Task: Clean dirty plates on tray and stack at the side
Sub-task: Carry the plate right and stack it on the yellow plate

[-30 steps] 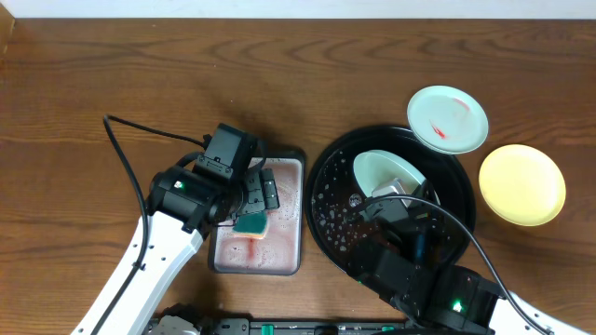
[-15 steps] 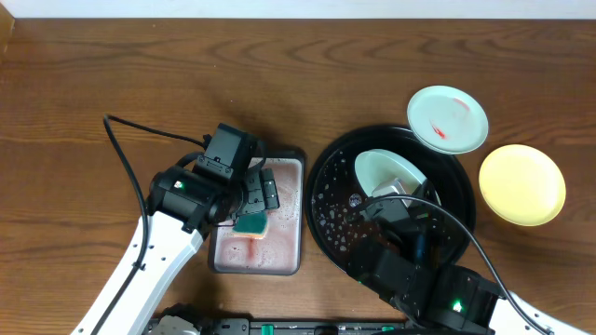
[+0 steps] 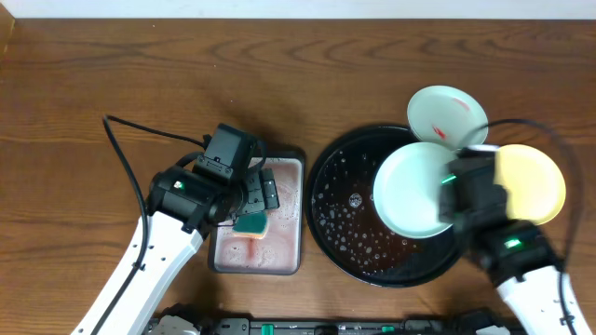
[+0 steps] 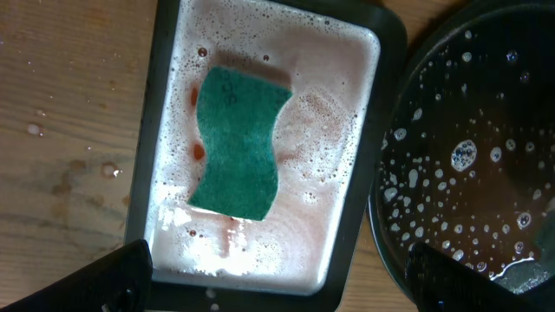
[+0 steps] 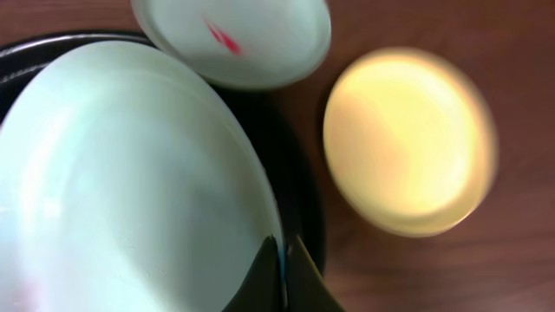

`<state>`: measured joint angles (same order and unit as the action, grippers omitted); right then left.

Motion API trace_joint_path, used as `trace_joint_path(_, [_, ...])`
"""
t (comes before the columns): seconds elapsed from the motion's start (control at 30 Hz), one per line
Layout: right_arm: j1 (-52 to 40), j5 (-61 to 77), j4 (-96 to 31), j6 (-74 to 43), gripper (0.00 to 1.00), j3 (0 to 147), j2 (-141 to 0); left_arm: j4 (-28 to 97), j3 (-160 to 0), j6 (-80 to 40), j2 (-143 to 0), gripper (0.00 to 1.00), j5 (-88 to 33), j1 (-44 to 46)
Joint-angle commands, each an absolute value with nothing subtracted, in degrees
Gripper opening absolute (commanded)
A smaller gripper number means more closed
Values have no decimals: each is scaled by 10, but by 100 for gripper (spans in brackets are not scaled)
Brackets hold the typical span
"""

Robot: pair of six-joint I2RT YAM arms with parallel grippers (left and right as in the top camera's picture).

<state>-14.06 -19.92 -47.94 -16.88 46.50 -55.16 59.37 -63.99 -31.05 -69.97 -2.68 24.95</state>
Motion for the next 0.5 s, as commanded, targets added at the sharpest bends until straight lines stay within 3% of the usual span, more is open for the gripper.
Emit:
trace_joint_path(0.0, [28,118,-478,-131,1,492,-547,595,-644,-305,-700,93,-24,247])
trace_joint_path(0.23, [352,228,-444,-130,1,493,-604,595,-644,-305,-700,94,-24,247])
trace_joint_path(0.47, [487,225,-365,-195,1,492,-743,595,-644,-305,-700,93,-24,247])
